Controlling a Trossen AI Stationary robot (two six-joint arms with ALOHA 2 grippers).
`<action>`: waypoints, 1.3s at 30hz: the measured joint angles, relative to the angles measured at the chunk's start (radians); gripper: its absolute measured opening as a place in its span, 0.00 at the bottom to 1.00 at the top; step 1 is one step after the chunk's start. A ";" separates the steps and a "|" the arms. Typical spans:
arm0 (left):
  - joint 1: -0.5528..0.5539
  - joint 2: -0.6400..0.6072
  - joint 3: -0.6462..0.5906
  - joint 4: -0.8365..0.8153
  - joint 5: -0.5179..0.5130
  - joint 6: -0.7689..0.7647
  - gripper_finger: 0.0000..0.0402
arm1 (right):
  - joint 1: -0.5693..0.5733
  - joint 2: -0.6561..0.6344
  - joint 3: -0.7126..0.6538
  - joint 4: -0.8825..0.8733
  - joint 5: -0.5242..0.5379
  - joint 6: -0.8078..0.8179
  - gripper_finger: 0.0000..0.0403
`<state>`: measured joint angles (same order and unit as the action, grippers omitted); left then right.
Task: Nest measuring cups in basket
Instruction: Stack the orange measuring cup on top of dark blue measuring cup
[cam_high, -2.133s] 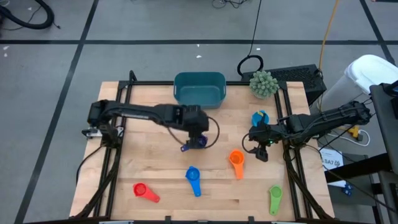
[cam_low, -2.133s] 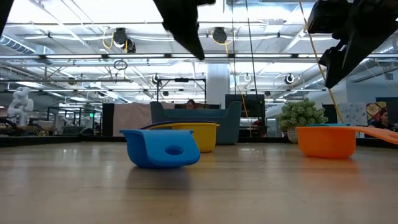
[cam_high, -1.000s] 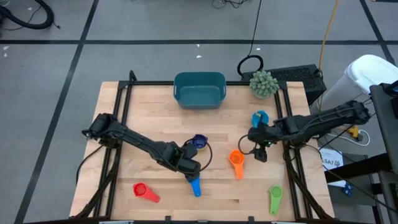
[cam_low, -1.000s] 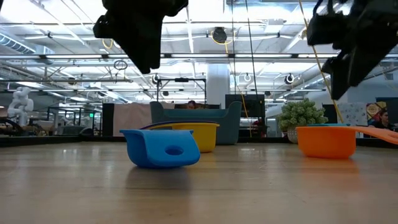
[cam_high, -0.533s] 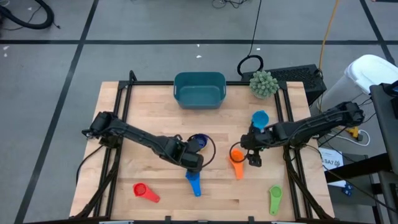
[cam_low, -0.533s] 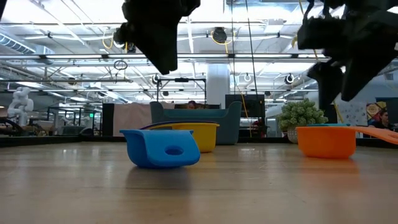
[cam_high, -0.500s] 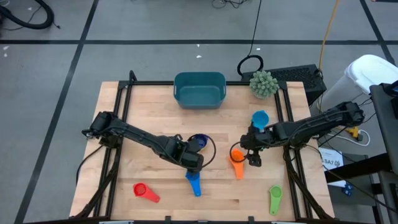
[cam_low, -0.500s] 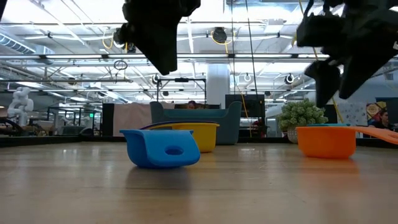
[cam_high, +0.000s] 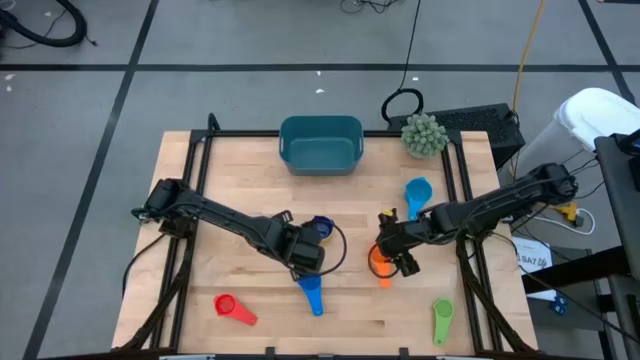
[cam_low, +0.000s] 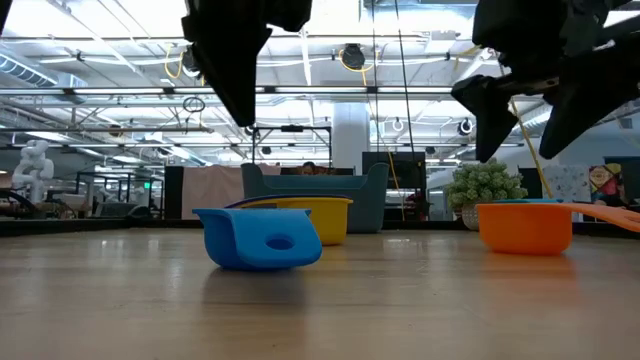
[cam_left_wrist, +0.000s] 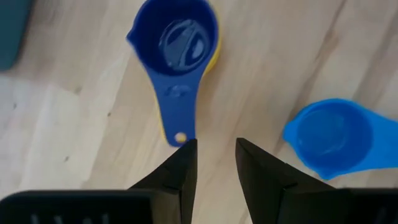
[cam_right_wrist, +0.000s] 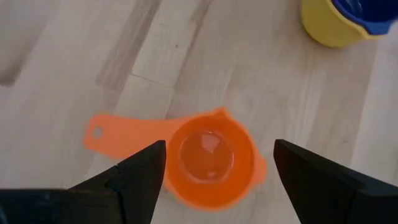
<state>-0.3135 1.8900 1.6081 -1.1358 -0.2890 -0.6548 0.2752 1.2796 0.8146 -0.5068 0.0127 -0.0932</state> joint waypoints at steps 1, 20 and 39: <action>0.000 0.000 0.000 -0.010 0.000 0.000 0.28 | 0.000 0.019 0.009 -0.008 0.017 -0.008 0.71; -0.017 -0.019 0.000 -0.082 -0.030 -0.007 0.28 | -0.085 0.149 0.188 -0.213 0.011 -0.091 0.71; -0.051 -0.019 0.000 -0.145 -0.080 -0.039 0.28 | -0.052 0.347 0.206 -0.166 0.002 -0.103 0.69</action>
<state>-0.3646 1.8706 1.6081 -1.2808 -0.3687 -0.6938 0.2234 1.6264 1.0206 -0.6728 0.0151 -0.1963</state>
